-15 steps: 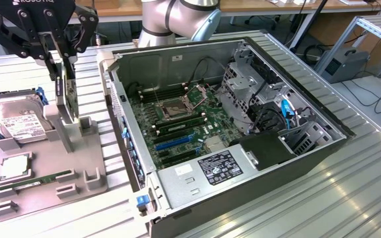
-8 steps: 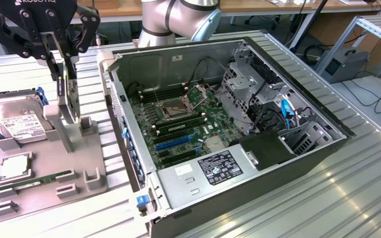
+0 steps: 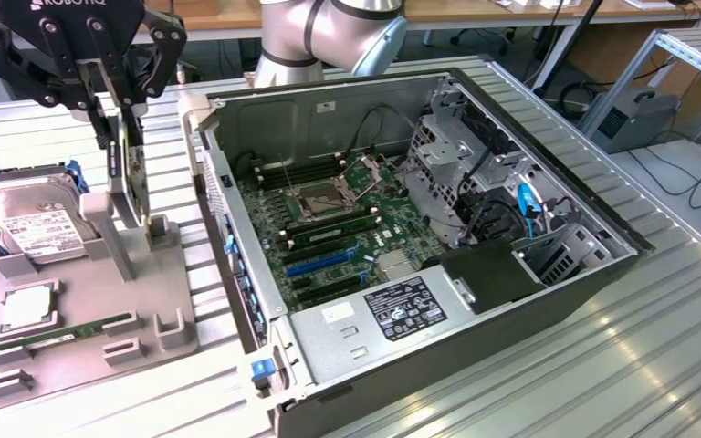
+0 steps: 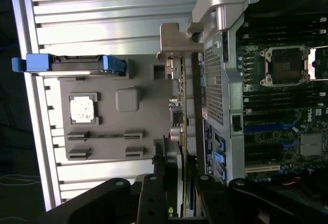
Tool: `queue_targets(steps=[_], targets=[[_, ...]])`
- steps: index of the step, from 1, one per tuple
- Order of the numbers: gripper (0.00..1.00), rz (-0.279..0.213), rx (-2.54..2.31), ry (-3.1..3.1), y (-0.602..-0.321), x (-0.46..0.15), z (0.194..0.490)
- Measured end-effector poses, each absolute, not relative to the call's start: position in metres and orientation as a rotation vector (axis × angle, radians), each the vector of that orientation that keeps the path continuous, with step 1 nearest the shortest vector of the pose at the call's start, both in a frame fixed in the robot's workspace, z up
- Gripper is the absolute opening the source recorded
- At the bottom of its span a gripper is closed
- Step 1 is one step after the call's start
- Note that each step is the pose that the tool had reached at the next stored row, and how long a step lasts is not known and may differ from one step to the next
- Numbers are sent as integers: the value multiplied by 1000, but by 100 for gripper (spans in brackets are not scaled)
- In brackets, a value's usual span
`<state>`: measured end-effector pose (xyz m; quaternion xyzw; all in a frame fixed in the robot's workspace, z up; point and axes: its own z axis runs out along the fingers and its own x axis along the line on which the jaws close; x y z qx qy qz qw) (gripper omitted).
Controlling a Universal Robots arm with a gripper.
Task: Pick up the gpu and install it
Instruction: 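Pick up the gpu and move the gpu toward the slot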
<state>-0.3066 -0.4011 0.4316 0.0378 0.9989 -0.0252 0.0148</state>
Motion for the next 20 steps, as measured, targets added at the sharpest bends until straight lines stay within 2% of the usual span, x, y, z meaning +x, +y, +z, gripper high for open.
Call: queue_targets(steps=[20], targets=[[27, -78, 118, 3109, -401, -302, 432]])
